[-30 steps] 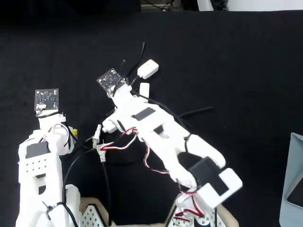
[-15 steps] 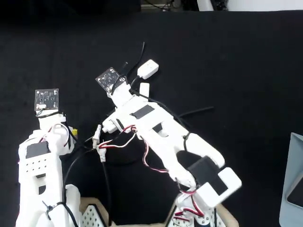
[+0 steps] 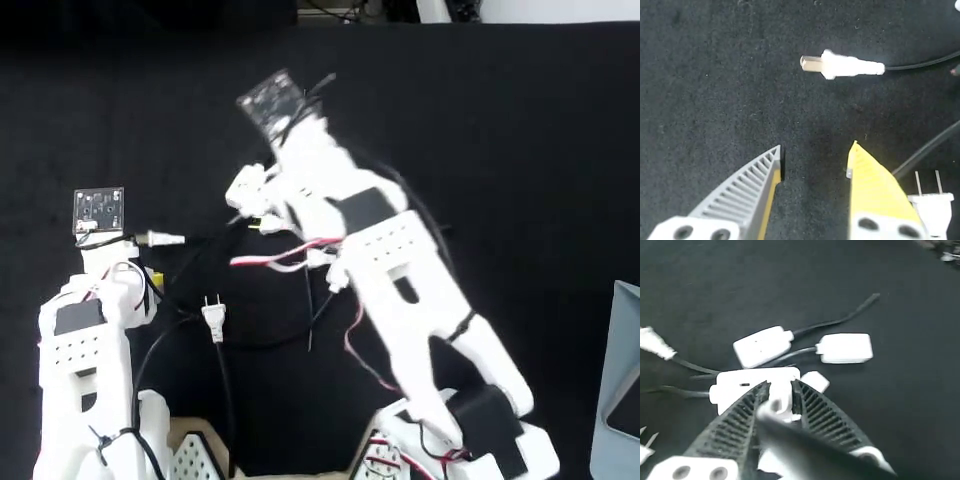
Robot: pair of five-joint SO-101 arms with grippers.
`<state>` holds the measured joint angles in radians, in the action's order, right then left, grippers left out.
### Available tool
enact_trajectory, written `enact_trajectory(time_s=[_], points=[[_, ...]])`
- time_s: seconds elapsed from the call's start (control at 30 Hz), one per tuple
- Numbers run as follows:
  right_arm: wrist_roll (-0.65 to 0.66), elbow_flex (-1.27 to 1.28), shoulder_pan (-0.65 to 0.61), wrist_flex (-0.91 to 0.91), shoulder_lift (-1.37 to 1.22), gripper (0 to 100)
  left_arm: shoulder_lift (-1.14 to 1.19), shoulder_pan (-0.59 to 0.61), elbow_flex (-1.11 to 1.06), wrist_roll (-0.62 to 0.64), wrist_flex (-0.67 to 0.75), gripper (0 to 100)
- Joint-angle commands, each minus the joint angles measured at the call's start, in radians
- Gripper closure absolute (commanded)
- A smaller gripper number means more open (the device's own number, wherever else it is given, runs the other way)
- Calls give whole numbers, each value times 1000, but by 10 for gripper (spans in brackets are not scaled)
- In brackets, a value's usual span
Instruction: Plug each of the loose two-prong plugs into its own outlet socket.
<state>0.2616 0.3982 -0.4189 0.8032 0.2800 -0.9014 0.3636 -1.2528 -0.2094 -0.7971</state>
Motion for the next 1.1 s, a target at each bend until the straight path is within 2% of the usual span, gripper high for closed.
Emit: enact_trajectory(time_s=[0.0,0.2,0.3,0.5,0.8,1.0,1.07], points=[[23,-107,94,3,47,987,-18,-8,-2,8,20,783],[12,-165,250,-175,-22,986,-18,-8,-2,6,20,783],[-75,-196,316,-259,-101,986,-18,-8,-2,6,20,783],[-261,-340,431,-264,-288,986,-18,-8,-2,6,20,783],[-387,-644,499,-270,-634,983,-18,-8,-4,6,20,783],[-390,-866,491,-262,-852,981,-18,-8,-4,6,20,783],[-390,-906,491,-256,-892,943,-18,-8,-4,6,20,783]])
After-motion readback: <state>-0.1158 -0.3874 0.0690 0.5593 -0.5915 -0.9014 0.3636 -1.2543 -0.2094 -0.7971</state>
